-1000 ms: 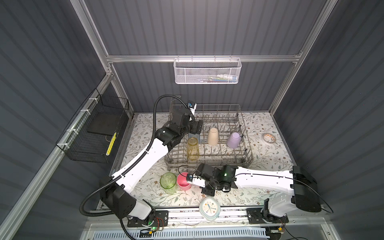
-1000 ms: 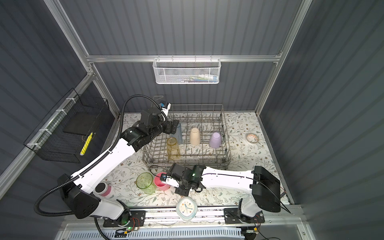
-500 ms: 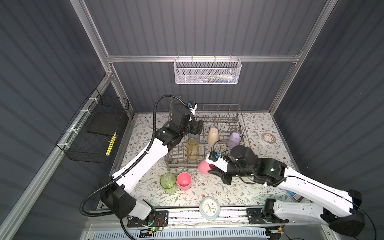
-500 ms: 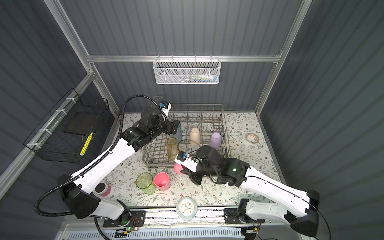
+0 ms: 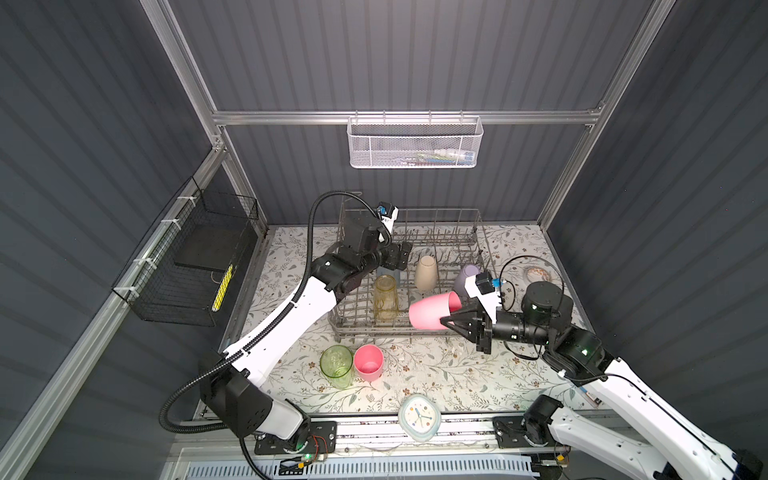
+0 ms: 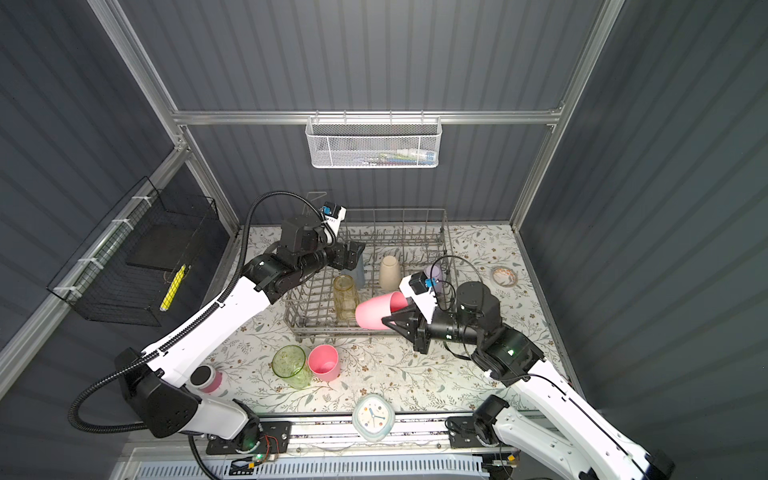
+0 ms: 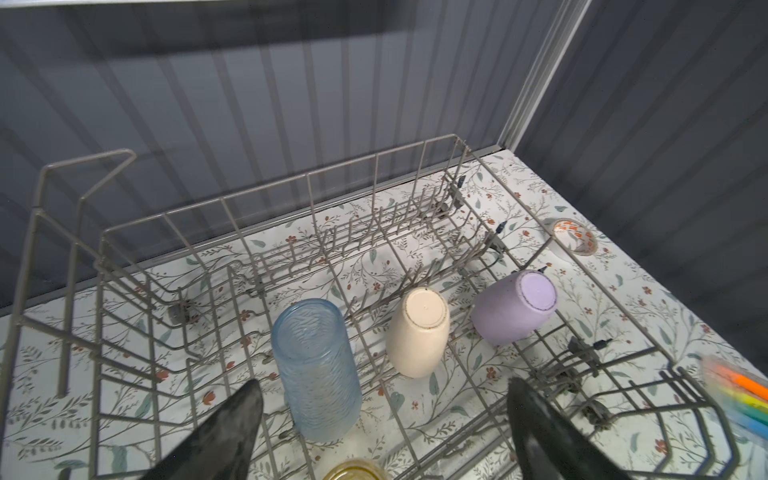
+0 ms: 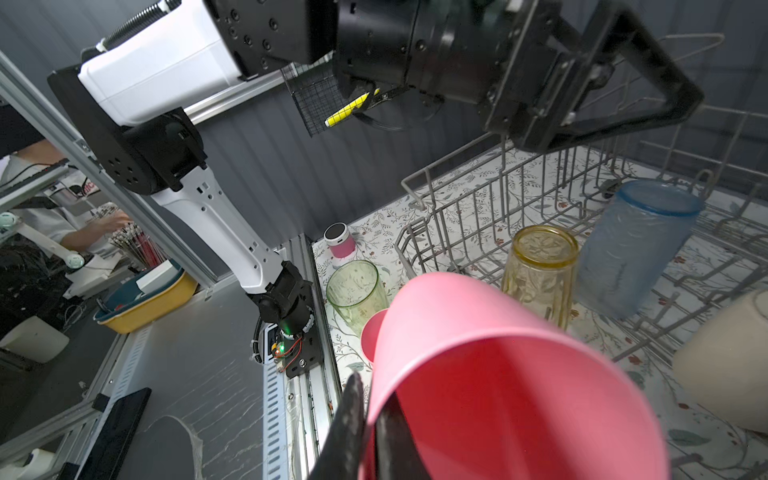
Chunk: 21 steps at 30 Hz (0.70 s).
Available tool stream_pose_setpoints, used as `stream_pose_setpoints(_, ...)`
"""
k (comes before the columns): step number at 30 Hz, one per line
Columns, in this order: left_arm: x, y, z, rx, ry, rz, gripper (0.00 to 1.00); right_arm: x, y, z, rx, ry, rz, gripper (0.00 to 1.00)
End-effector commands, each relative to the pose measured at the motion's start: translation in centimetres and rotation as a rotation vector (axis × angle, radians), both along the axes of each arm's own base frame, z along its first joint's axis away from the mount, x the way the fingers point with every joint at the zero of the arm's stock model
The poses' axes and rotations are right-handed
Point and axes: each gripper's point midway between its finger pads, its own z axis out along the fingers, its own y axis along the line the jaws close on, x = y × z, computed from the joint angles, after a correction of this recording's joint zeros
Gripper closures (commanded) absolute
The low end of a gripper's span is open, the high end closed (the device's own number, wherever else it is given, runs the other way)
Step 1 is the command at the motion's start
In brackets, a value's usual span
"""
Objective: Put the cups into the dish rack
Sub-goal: 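Grasp the pink cup with the right gripper and lift it over the rack, then carry the pink cup toward the left gripper while the left gripper opens around it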
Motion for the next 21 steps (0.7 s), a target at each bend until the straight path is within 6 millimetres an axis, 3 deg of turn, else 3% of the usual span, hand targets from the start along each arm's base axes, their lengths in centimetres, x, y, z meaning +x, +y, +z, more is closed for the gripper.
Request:
stream_pose_setpoints(1,-1.3,-1.6,1.1,-0.100,0.016,-0.109,0.08,-0.4,-0.4,2.4,0.135,0.026,0.061,0.90)
stream_pose_setpoints(11,-6.0,-5.1,2.6,-0.327,0.028,-0.432,0.08,2.8,-3.0,3.3,0.336,0.157,0.041,0.90)
stream_pose_setpoints(21,-9.1,-6.3,4.2,-0.452,0.028,-0.623,0.08,5.0,-4.4,2.8,0.431,0.240,0.030,0.91)
